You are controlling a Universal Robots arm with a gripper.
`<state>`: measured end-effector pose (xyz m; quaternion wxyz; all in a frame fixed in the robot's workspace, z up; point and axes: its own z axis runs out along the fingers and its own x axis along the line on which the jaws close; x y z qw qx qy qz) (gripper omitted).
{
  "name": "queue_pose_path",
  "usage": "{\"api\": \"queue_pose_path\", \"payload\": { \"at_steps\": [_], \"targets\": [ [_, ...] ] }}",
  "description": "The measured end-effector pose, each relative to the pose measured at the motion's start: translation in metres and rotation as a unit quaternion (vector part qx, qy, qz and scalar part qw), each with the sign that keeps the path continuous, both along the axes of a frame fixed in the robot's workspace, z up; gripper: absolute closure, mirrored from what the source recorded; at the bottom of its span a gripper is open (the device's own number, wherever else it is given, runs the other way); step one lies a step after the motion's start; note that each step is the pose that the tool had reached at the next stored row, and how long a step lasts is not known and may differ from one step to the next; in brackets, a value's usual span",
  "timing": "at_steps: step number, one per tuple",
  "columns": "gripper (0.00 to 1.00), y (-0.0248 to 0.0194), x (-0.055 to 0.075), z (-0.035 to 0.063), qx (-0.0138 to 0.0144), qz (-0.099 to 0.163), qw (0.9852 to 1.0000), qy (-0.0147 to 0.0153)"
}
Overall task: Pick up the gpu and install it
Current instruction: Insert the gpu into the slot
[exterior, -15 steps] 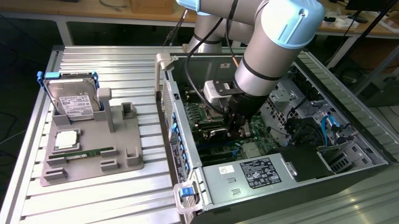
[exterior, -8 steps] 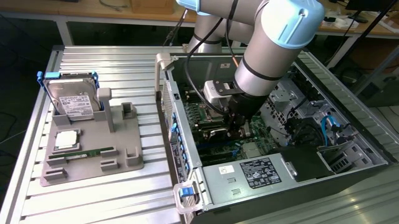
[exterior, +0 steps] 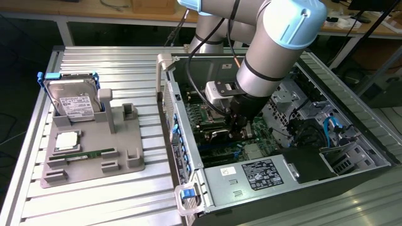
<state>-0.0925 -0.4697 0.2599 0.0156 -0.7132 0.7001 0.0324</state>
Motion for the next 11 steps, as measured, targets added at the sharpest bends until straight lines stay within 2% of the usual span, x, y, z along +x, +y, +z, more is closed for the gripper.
{"api": "queue_pose_path", "payload": {
  "at_steps": [11],
  "targets": [
    [0.73, -0.0024, 0.0, 0.0, 0.0, 0.0, 1.0, 0.0]
  ]
}}
